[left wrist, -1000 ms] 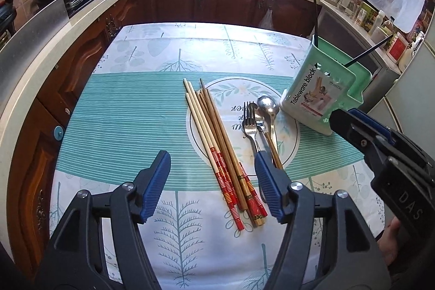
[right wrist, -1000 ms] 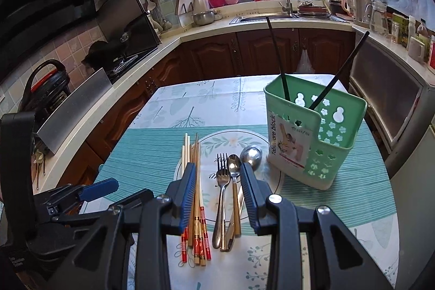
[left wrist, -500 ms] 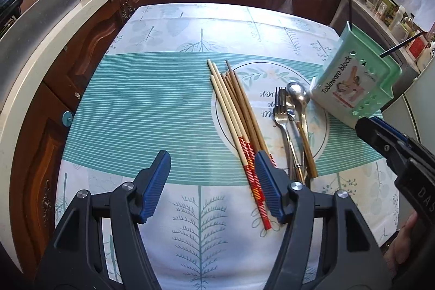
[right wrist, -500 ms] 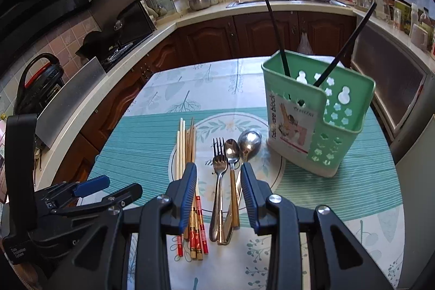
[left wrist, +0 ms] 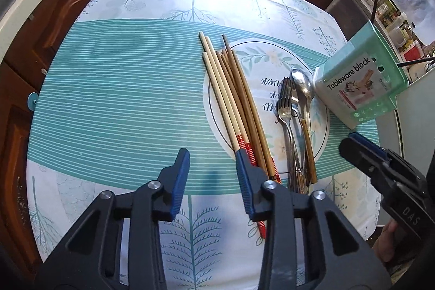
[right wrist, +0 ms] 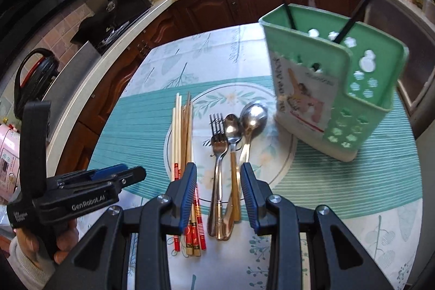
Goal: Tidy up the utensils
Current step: 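Lower the right tool and grasp one wooden chopstick from the pile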
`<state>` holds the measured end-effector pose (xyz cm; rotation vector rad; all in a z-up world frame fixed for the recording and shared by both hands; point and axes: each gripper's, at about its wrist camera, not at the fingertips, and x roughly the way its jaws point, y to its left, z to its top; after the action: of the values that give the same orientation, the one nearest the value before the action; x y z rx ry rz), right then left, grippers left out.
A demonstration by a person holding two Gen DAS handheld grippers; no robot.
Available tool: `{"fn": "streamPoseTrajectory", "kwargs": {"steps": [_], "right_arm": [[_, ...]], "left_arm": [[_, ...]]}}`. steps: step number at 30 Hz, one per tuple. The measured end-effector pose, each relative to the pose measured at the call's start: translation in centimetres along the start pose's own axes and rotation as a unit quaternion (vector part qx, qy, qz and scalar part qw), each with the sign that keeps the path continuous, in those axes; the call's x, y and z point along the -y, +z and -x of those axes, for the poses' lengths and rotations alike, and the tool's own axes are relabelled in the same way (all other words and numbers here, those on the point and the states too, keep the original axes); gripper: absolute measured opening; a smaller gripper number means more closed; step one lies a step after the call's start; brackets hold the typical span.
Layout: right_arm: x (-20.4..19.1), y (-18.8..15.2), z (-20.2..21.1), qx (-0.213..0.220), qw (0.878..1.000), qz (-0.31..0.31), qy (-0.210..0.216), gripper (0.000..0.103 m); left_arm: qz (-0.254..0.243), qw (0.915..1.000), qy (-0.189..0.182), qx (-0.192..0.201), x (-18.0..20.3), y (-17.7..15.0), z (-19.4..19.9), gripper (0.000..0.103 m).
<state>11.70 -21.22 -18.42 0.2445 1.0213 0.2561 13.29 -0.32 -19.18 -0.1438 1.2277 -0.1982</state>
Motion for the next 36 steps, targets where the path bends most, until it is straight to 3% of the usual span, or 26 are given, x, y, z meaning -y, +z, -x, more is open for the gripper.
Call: {"fn": "streamPoseTrajectory", "kwargs": {"steps": [7,12,18,27,36], "right_arm": [[-1.1,2.1,-3.9,-0.056,0.998,0.010,0.018,0.033],[-2.3,3.0,-6.5,-0.099,0.995,0.025,0.024,0.021],[-2.4,3.9,-9.2,-0.149,0.989,0.014,0.022,0.021],[-3.2,4.4,-11.3,-0.190,0.982,0.013,0.010,0.021],[-3.7,4.3,-12.4,-0.213,0.977,0.026,-0.011,0.011]], "left_arm": [[-0.019,0.9996,0.016,-0.010,-0.2,0.8,-0.6,0.023],[-0.009,0.9998,0.008,-0.014,-1.1,0.6,-0.7,0.023],[0.002,0.9999,-0.003,-0.014,-2.3,0.2,-0.6,0.023],[0.021,0.9996,-0.014,-0.013,-3.8,0.0,-0.6,0.023],[0.015,0.9996,-0.017,-0.014,-3.6,0.3,-0.6,0.023]]}}
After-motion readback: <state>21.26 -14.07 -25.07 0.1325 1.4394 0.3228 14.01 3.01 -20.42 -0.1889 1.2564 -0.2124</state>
